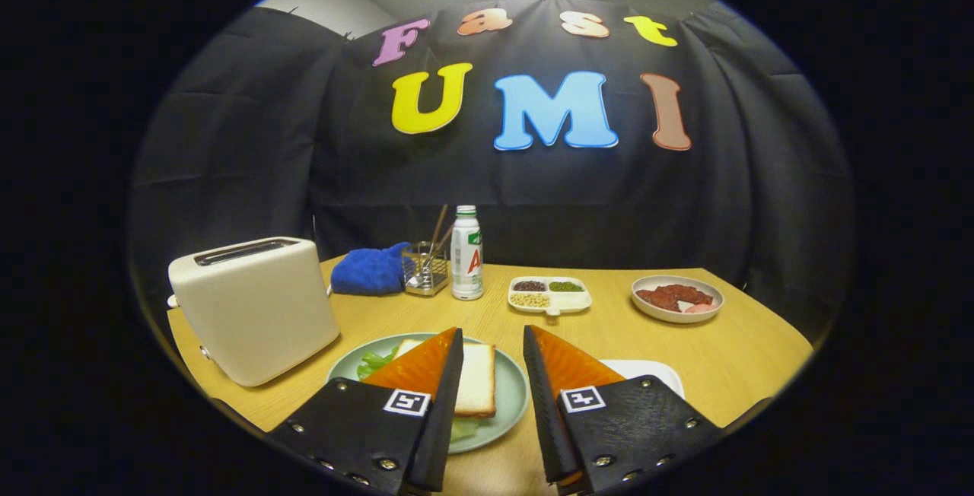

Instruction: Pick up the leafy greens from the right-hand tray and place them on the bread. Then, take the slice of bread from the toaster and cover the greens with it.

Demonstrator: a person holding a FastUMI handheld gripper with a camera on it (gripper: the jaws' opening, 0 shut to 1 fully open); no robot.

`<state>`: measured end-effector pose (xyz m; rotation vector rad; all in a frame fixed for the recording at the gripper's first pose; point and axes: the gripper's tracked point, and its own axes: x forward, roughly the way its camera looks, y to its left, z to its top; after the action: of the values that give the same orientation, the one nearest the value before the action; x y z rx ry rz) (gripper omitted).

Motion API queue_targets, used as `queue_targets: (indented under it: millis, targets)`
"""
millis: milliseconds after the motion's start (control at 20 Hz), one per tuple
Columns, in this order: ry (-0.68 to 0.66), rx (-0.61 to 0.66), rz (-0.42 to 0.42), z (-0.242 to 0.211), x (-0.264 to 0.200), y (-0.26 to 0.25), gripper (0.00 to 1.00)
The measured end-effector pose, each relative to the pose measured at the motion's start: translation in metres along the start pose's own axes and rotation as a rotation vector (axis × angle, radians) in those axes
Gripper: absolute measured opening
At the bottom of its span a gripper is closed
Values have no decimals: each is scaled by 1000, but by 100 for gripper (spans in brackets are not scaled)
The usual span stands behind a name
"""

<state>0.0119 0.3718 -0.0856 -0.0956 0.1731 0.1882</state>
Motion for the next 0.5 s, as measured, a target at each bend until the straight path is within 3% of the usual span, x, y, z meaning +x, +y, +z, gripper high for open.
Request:
queue_targets:
  millis: [500]
  targets:
    - [-154, 18, -188, 42, -38, -128, 48]
